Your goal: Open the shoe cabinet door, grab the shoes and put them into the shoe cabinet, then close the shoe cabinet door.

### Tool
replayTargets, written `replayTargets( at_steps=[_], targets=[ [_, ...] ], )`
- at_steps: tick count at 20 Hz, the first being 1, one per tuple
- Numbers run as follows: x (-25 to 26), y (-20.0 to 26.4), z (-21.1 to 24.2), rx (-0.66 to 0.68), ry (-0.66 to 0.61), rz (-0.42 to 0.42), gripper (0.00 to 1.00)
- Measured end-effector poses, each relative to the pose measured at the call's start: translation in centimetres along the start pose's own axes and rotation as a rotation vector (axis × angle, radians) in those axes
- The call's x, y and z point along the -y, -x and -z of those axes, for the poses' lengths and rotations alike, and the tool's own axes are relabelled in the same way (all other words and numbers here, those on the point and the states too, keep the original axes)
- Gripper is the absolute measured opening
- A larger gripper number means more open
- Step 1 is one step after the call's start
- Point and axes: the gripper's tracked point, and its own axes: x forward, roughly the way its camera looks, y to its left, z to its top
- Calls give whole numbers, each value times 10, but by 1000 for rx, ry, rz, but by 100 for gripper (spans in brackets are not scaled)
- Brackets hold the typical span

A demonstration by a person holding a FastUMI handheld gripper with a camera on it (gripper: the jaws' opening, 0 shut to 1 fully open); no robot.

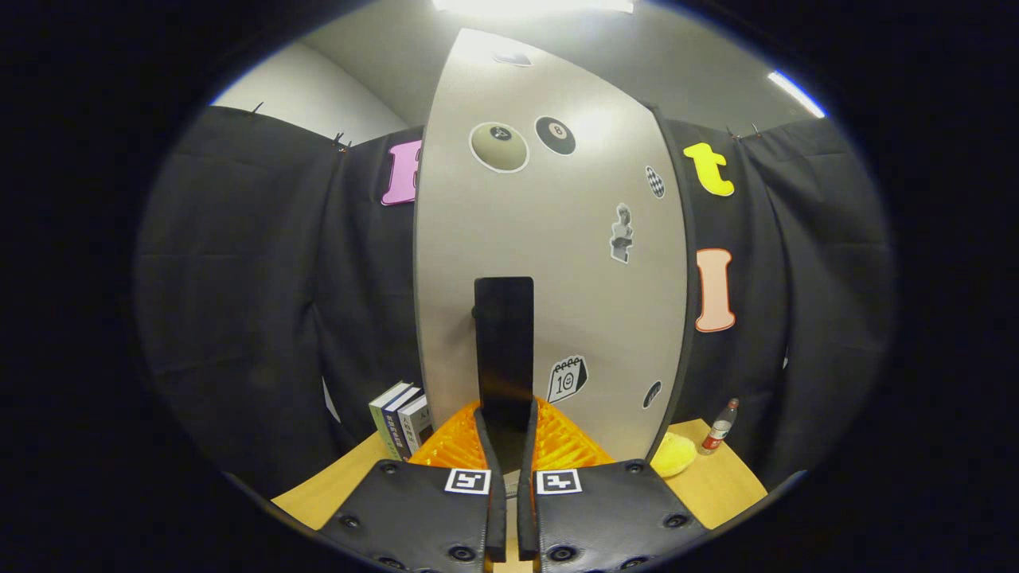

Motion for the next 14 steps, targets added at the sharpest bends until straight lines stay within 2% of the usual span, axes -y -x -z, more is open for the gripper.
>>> replayTargets(
  at_steps=[11, 14],
  targets=[
    [73, 66, 5, 0, 30, 93, 6],
    [96, 81, 4, -15, 15, 90, 6]
  ],
)
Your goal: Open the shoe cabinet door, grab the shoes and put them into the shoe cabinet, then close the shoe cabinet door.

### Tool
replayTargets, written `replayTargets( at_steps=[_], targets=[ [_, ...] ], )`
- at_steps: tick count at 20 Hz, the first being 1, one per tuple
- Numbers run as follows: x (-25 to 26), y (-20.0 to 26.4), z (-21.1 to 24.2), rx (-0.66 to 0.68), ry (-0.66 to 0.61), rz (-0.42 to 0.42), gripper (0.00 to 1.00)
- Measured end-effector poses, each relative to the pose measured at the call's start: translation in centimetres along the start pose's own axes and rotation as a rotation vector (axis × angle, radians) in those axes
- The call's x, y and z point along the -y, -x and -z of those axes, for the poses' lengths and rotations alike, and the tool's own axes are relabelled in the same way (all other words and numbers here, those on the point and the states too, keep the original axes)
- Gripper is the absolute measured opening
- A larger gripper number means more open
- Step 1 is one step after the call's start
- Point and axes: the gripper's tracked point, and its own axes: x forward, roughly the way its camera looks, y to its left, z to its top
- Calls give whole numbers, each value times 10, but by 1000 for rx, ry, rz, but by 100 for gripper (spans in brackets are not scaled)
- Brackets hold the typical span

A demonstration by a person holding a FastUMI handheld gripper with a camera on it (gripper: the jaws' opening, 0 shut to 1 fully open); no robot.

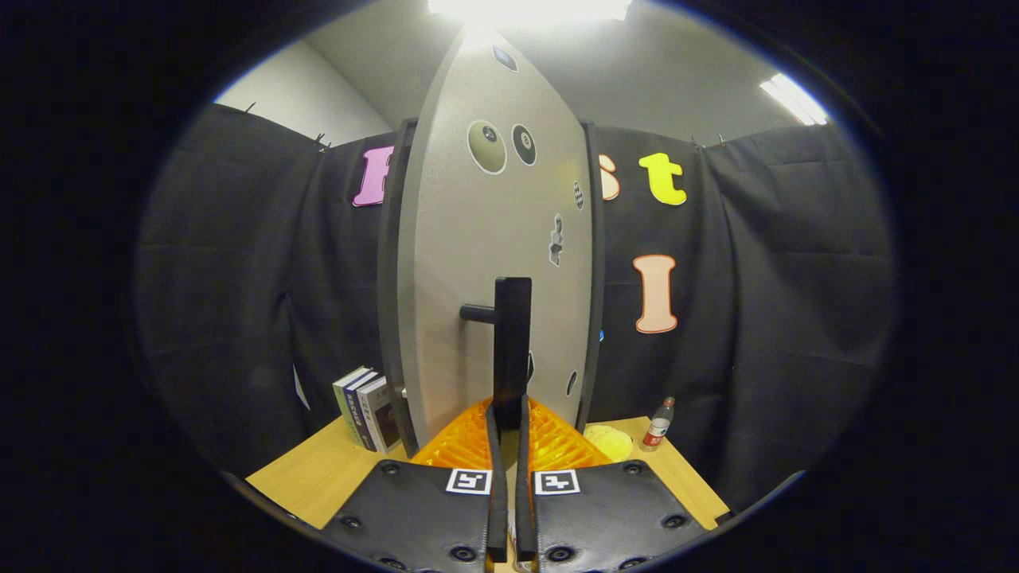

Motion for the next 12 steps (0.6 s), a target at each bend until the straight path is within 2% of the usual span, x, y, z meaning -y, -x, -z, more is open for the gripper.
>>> replayTargets(
  at_steps=[4, 8, 12],
  targets=[
    [29, 8, 1, -8, -7, 4, 5],
    [60, 16, 2, -34, -22, -49, 5],
    [100, 18, 1, -26, -9, -60, 5]
  ],
)
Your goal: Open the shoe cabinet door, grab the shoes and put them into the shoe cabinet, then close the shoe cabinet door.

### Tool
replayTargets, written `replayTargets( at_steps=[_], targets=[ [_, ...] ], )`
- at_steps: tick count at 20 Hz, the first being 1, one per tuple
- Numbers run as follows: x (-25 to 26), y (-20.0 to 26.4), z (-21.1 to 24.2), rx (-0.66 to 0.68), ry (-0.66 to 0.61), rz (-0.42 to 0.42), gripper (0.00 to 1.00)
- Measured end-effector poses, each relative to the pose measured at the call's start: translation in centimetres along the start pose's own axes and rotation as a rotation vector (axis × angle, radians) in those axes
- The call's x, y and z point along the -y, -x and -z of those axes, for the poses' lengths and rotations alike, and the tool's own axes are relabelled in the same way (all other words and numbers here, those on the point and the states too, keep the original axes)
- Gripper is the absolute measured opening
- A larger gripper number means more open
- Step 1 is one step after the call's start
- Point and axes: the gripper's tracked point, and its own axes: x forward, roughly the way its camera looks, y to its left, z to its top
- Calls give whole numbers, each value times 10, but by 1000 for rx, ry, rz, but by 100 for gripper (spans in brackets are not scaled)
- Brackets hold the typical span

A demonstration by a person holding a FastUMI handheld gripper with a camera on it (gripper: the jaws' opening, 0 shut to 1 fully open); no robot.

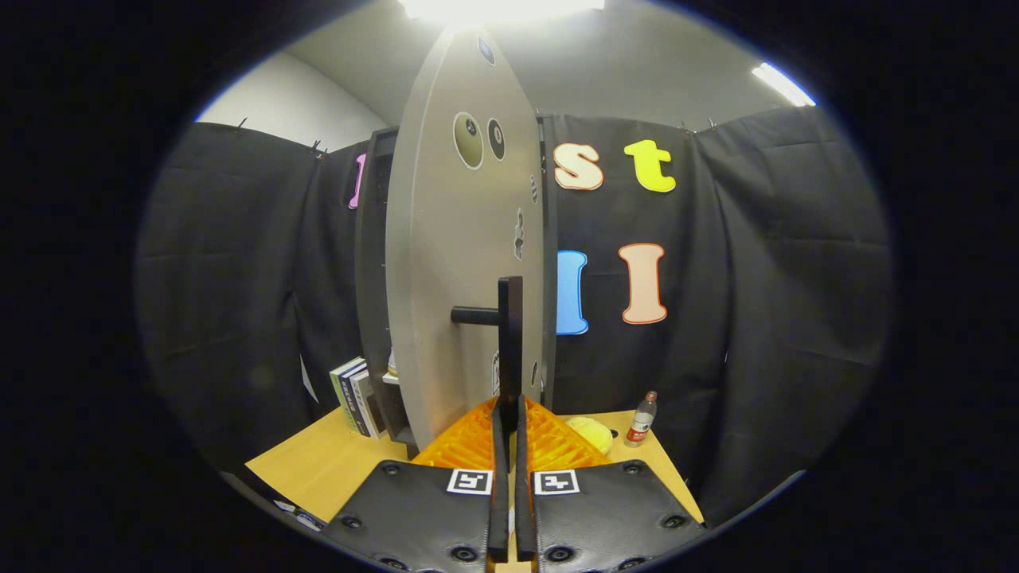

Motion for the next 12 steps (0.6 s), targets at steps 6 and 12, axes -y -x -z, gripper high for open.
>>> replayTargets(
  at_steps=[6, 12],
  targets=[
    [56, 7, 2, 16, -9, 24, 5],
    [73, 16, 5, 11, -76, 22, 5]
  ],
)
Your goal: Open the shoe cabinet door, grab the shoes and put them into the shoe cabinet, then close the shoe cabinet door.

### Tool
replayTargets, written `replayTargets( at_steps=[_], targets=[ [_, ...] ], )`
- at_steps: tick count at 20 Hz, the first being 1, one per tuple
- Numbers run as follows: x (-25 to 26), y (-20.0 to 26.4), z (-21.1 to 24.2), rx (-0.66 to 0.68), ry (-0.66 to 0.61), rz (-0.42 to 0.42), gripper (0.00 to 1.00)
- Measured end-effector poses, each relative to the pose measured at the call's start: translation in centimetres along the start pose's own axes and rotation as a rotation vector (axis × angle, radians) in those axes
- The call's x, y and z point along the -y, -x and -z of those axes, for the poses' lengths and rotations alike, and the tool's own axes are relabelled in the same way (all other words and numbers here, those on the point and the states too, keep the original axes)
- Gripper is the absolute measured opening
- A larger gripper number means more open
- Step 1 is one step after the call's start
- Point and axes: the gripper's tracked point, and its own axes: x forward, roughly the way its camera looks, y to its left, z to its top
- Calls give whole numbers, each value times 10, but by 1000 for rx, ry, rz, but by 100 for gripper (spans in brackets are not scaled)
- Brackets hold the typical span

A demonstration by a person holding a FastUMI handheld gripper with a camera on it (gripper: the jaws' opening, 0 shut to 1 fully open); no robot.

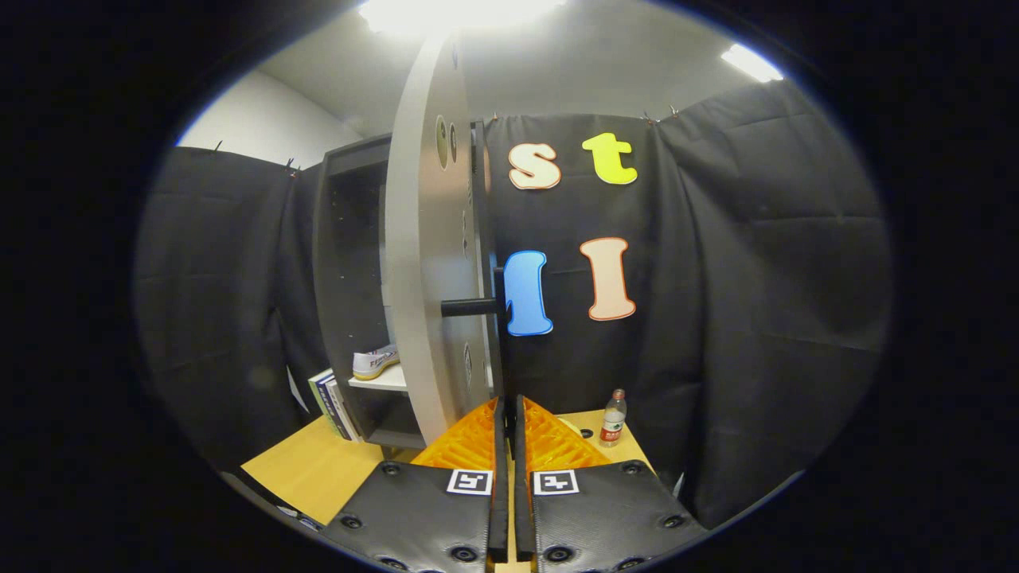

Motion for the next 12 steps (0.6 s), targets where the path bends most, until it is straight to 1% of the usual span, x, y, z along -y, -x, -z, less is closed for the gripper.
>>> replayTargets(
  at_steps=[2, 3, 4, 7, 10, 12],
  targets=[
    [5, 10, 4, -1, 38, 43, 5],
    [2, 15, 5, 2, 57, 58, 6],
    [-1, 21, 6, -2, 64, 71, 6],
    [-15, 45, 2, 35, 35, 102, 6],
    [-22, 68, -2, 83, -5, 177, 6],
    [-45, 80, 0, 104, -46, 190, 6]
  ],
)
